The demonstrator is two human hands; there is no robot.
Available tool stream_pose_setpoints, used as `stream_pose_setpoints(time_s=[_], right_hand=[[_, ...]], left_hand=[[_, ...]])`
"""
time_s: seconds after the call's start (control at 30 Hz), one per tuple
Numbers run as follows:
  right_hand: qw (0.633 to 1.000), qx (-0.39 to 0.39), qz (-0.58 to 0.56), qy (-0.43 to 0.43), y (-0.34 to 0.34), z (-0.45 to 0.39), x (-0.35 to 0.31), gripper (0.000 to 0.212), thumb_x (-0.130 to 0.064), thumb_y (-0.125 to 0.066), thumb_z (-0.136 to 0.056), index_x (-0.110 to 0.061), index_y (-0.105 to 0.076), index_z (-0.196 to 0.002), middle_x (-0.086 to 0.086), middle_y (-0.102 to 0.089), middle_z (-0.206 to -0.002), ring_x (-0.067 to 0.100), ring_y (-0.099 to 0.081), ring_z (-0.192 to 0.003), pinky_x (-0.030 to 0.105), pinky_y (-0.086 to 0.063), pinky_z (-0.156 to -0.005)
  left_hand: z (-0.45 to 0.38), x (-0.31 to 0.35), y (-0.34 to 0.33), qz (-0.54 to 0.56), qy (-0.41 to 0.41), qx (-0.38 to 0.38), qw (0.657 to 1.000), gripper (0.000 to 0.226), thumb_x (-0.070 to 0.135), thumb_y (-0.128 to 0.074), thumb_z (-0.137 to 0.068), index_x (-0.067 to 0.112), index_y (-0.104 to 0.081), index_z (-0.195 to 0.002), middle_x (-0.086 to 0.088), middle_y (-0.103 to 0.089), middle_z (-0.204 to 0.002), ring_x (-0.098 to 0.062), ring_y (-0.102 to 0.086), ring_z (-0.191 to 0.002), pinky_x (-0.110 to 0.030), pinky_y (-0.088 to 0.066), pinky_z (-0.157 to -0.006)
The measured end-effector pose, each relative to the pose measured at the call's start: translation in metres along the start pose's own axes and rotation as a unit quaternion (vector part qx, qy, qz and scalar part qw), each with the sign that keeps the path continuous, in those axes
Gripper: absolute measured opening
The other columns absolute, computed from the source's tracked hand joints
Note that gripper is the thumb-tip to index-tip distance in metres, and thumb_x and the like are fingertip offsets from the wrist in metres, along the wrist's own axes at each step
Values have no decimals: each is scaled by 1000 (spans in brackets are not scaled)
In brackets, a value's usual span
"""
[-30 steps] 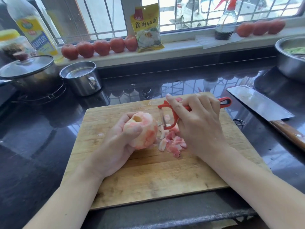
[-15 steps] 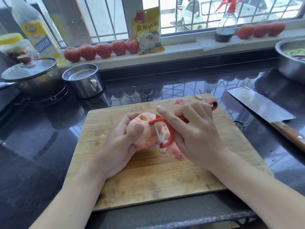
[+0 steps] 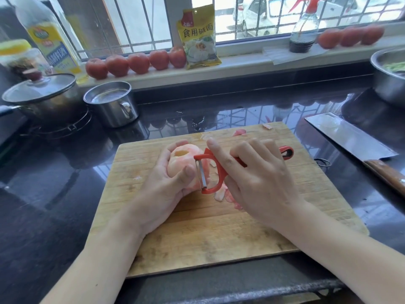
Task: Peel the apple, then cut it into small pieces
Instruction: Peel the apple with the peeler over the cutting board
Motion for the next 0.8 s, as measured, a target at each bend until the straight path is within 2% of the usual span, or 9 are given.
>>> stream_pose_setpoints(time_s=[0.1,0.27,0.4,0.47,0.53,0.6,0.7,0.8], right_hand=[[1000,-2,-2,1,-1,0,-2,49,-2,-62,-91,-7,-59,-139,5,-59,-82,26,-57,-73,42,-45,-70],[1000,-6,6,-2,-2,1,-1,50,-2,-64,-91,-6,-58,-140,5,-58,-83,24,-56,-72,42,-45,-69],[1000,-16,-1,-5,-3,0,-2,49,-2,-58,-93,-5,-56,-141,6,-57,-83,25,-55,-73,41,-44,-70],[999,-27,-10,-19,-4,0,-1,49,-5,-55,-92,-5,-56,-141,6,-56,-83,25,-55,-74,41,-43,-73],[998,-41,-15,-55,-6,0,5,51,-9,-53,-92,-5,-55,-143,7,-57,-86,26,-55,-78,41,-42,-75],[992,-45,-12,-121,-7,2,20,54,-12,-52,-92,-3,-51,-145,7,-57,-90,25,-53,-84,41,-40,-77],[981,-23,-9,-194,-2,4,39,48,-6,-60,-90,2,-55,-137,8,-61,-95,24,-50,-93,40,-39,-85],[985,-30,-33,-168,-2,3,32,37,-2,-60,-87,0,-61,-123,7,-66,-98,27,-59,-92,40,-40,-87]], left_hand=[[0,-1,-1,-45,-15,1,999,103,60,-91,-56,14,-47,-137,-14,-71,-109,-28,-69,-100,-38,-59,-88],[0,-3,2,-84,-21,12,996,100,67,-88,-54,21,-50,-133,-14,-71,-112,-29,-70,-103,-38,-58,-87],[-1,-3,2,-58,-9,5,998,101,62,-90,-58,18,-46,-139,-16,-69,-116,-31,-69,-105,-40,-58,-89],[-1,-3,1,-20,2,-10,1000,90,54,-87,-72,15,-46,-142,-17,-66,-125,-32,-66,-111,-45,-56,-93],[-2,-4,3,18,12,-10,1000,63,38,-72,-92,10,-45,-143,-19,-62,-132,-35,-61,-119,-52,-52,-100],[-2,-4,5,45,21,6,999,50,29,-59,-97,9,-47,-142,-16,-64,-130,-31,-62,-119,-52,-51,-103],[-2,-2,5,62,26,20,998,52,30,-57,-96,7,-46,-142,-10,-69,-119,-24,-66,-112,-50,-53,-104],[-2,-2,5,56,27,38,997,60,34,-56,-96,2,-43,-145,-14,-67,-126,-27,-65,-117,-49,-55,-102]])
Point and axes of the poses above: each hand's wrist, its own z-axis away from the middle knuckle, its own y-axis out of the back of the hand, x = y × z, the point moved 7 cm from there along -z, towards the middle knuckle
